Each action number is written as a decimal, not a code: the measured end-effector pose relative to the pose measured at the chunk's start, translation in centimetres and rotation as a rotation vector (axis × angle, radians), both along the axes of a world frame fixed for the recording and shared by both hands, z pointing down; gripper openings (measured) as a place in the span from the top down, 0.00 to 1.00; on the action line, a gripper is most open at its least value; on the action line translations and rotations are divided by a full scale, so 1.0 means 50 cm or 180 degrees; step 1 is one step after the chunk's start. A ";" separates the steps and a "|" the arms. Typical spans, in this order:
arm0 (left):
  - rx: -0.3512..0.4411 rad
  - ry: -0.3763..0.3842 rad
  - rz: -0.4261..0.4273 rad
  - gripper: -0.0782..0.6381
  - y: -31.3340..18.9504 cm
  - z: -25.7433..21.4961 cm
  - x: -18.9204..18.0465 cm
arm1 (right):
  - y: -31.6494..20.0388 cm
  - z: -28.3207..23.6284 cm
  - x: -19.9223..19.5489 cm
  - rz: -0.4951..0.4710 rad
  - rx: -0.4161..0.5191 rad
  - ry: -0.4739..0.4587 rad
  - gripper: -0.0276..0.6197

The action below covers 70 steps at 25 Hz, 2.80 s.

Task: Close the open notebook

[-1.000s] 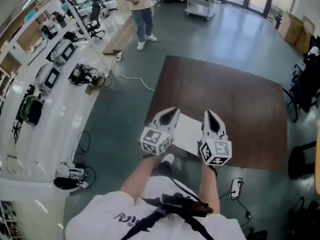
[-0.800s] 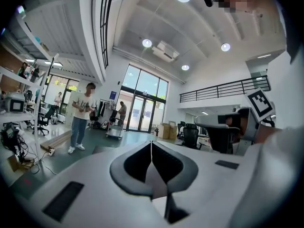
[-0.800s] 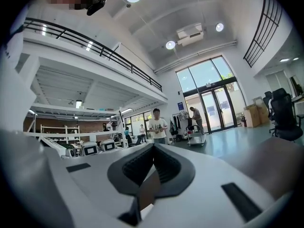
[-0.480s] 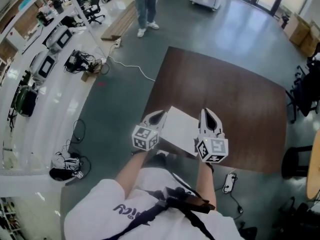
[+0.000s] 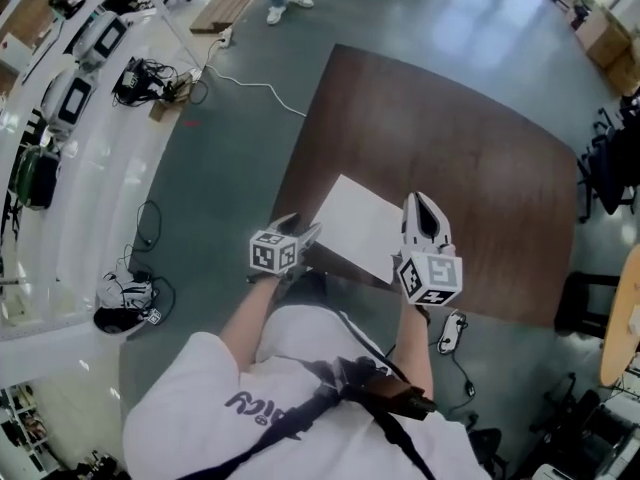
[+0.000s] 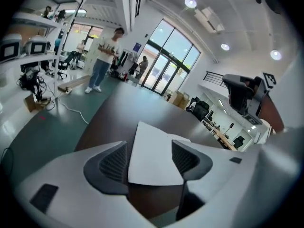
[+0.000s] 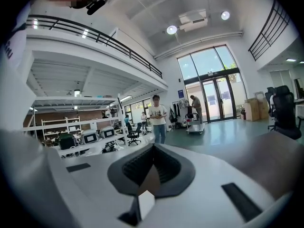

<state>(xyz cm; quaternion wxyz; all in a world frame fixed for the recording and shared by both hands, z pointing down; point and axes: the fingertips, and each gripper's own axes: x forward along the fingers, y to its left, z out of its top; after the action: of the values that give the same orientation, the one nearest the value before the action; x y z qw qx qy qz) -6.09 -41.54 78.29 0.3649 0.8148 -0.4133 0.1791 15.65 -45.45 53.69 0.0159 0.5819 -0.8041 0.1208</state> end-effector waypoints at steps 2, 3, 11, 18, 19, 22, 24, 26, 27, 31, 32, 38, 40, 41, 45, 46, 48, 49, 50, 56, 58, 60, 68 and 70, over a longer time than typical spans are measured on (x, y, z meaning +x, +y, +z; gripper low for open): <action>-0.0161 -0.0091 0.0083 0.50 0.019 0.045 0.006 | 0.000 0.010 -0.008 -0.0006 -0.0037 0.0014 0.95; -0.0208 -0.0161 0.0110 0.50 0.028 0.066 0.008 | 0.001 0.016 -0.011 -0.0008 -0.0054 0.0023 0.95; -0.0230 -0.0438 -0.0066 0.50 0.029 0.139 0.017 | 0.011 0.056 -0.028 -0.0013 -0.0177 0.0164 0.95; -0.0371 -0.0509 -0.0075 0.51 0.009 0.170 0.028 | 0.010 0.064 -0.039 0.0028 -0.0206 0.0205 0.95; -0.0405 -0.0533 -0.0076 0.51 0.010 0.177 0.026 | 0.010 0.066 -0.040 0.0033 -0.0212 0.0208 0.95; -0.0477 -0.0628 -0.0096 0.52 0.015 0.196 0.020 | 0.011 0.068 -0.041 0.0050 -0.0225 0.0223 0.95; -0.0502 -0.0694 -0.0158 0.59 0.014 0.205 0.013 | 0.010 0.064 -0.038 0.0058 -0.0222 0.0235 0.95; -0.0506 -0.0742 -0.0216 0.64 0.009 0.201 0.008 | 0.010 0.059 -0.031 0.0067 -0.0216 0.0249 0.95; -0.0486 -0.0777 -0.0223 0.68 0.004 0.195 0.005 | 0.011 0.057 -0.028 0.0075 -0.0211 0.0252 0.95; -0.0483 -0.0716 -0.0187 0.80 -0.001 0.178 0.005 | 0.015 0.056 -0.016 0.0117 -0.0197 0.0221 0.95; -0.0494 -0.0674 -0.0185 0.82 0.000 0.176 0.006 | 0.016 0.056 -0.014 0.0124 -0.0196 0.0212 0.95; -0.0504 -0.0395 -0.0204 0.88 -0.005 0.152 0.007 | 0.019 0.049 -0.013 0.0124 -0.0158 0.0146 0.95; -0.0488 -0.0320 -0.0187 0.88 -0.007 0.139 0.007 | 0.018 0.041 -0.014 0.0131 -0.0121 0.0121 0.95; -0.0482 -0.0286 -0.0179 0.88 -0.005 0.131 0.006 | 0.020 0.038 -0.015 0.0139 -0.0110 0.0107 0.95; -0.0416 -0.0143 -0.0139 0.88 0.018 0.082 0.018 | 0.041 0.019 -0.011 0.0143 -0.0065 0.0052 0.95; -0.0379 -0.0123 -0.0117 0.88 0.021 0.067 0.028 | 0.045 0.011 -0.004 0.0143 -0.0034 0.0039 0.95; -0.0308 -0.0095 -0.0072 0.88 0.022 0.040 0.044 | 0.048 -0.008 0.005 0.0151 0.0046 0.0004 0.95; -0.0281 -0.0077 -0.0052 0.88 0.024 0.030 0.050 | 0.050 -0.016 0.008 0.0160 0.0084 -0.0017 0.95; -0.0253 -0.0051 -0.0026 0.88 0.027 0.019 0.057 | 0.053 -0.022 0.010 0.0172 0.0113 -0.0038 0.95; -0.0055 0.0058 0.0232 0.88 0.072 -0.056 0.125 | 0.096 -0.037 0.044 0.0291 0.0193 -0.0156 0.95; 0.0021 0.0067 0.0343 0.88 0.090 -0.081 0.154 | 0.116 -0.041 0.061 0.0343 0.0217 -0.0199 0.95; 0.0091 0.0084 0.0466 0.88 0.107 -0.102 0.190 | 0.136 -0.046 0.083 0.0404 0.0242 -0.0224 0.95; 0.0197 0.0169 0.0913 0.88 0.167 -0.148 0.342 | 0.234 -0.068 0.200 0.0744 0.0329 -0.0269 0.95; 0.0207 0.0177 0.1018 0.88 0.180 -0.152 0.371 | 0.257 -0.068 0.221 0.0826 0.0333 -0.0272 0.95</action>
<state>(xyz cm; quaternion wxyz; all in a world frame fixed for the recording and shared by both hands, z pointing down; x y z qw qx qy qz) 12.48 -32.53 70.70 0.3164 0.8863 -0.2737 0.1988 26.70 -32.59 50.30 -0.0645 0.6753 -0.7273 0.1045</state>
